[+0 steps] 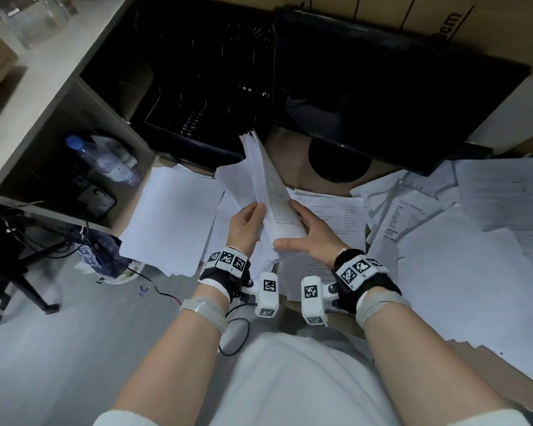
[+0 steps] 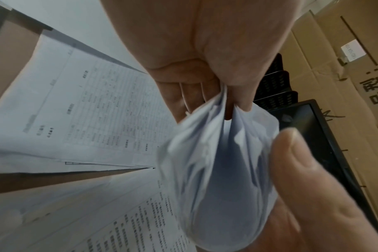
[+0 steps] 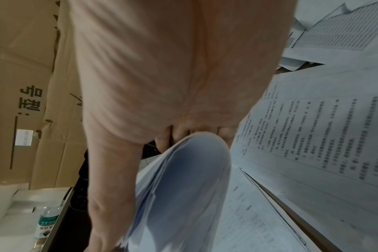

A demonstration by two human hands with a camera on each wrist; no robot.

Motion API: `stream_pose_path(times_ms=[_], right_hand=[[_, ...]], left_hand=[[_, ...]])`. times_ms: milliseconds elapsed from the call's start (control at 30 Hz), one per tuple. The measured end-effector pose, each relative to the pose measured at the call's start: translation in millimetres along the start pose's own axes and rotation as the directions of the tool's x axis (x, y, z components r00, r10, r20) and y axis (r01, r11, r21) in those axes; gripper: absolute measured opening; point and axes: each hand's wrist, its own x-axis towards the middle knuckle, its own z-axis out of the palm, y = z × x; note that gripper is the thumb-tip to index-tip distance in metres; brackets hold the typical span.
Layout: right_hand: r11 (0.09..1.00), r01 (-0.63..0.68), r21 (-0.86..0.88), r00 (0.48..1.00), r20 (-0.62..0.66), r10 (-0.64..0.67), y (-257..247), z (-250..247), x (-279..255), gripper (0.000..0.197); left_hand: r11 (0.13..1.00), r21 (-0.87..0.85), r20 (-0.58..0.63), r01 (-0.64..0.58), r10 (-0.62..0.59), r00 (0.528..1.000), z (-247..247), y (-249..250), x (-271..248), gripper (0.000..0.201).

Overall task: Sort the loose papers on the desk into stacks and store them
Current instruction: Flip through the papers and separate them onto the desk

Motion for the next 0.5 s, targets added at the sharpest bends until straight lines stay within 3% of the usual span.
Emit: stream_pose_path(times_ms=[167, 333, 400, 500], right_hand=[[1.000, 0.000, 0.015, 1.000, -0.005, 0.000, -1, 2, 1, 0.098], [1.000, 0.008, 0.009, 0.998, 0.061, -0.008, 0, -2, -9, 0.106], [1.000, 0.012, 0.001, 0.998, 0.056, -0.012, -1, -3, -14, 0.089], [0.990, -0.022, 0.138, 1.000, 0.004, 0.022, -3, -10, -20, 0.031]], left_hand=[[0.995, 0.100, -0.022, -0.019, 0.021, 1.000, 0, 0, 2, 0.020], [0.994, 0.104, -0.018, -0.031, 0.033, 0.999, 6, -4, -10, 0.029], [0.994, 0.103, -0.041, -0.032, 0.036, 0.998, 9, -6, -14, 0.036], [0.999, 0.046, -0.057, -0.013, 0.016, 0.998, 16, -10, -21, 0.036]])
